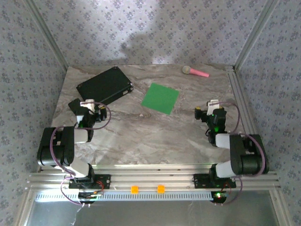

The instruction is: Fold a paper plane with a square sheet of paper (pick it up from the middle)

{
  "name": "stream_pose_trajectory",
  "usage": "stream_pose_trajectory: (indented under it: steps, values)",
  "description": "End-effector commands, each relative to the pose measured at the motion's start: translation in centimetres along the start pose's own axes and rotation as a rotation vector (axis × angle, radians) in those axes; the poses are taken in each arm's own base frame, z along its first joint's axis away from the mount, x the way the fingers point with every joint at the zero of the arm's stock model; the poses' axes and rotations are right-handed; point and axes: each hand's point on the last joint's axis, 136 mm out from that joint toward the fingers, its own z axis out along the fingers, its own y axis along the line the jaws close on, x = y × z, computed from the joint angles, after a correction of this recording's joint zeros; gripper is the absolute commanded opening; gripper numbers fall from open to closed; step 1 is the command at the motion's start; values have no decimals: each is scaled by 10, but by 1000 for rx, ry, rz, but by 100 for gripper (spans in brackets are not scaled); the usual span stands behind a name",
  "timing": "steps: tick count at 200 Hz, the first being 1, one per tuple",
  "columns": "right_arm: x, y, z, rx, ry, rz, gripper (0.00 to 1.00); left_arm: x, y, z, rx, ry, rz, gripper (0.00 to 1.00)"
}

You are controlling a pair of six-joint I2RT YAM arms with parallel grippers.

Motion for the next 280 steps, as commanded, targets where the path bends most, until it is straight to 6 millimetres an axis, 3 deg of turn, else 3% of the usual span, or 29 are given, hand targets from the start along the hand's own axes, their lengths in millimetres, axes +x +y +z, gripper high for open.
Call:
stream_pose_trajectory:
  steps: [1,16,47,66,96,130,154,162,168,196,215,245,280]
  values:
    - [-15,-3,-5,10,74,48,99,-28,-4,-3,21,-69,11,100]
    - [-22,2,-6,-15,117,112,99,-37,-2,-14,9,-47,-3,100]
    - [-31,41,-4,-170,255,248,99,-51,0,-39,6,-93,-45,100]
    - [-29,79,-2,-267,351,312,99,-65,0,-56,14,-118,-100,100]
    - [-13,127,3,-282,494,387,99,-81,4,-84,-5,-102,-220,100]
    - [-1,174,27,-281,615,441,99,-67,27,-116,-140,-13,-513,100]
    - [-4,193,48,-248,655,422,99,-73,-5,-128,61,4,-502,100]
    - [2,196,54,-228,662,428,99,-71,-12,-130,93,37,-503,100]
    - [-12,201,63,-232,646,458,99,-70,-17,-131,115,67,-503,100]
    - [2,223,84,-256,766,505,99,-63,-37,-127,197,233,-498,100]
    - [8,231,96,-248,791,513,98,-58,-39,-122,193,293,-511,100]
    - [12,247,104,-295,849,486,96,-54,-41,-117,198,338,-523,100]
    - [36,254,98,-287,955,419,93,-51,-46,-114,220,370,-541,100]
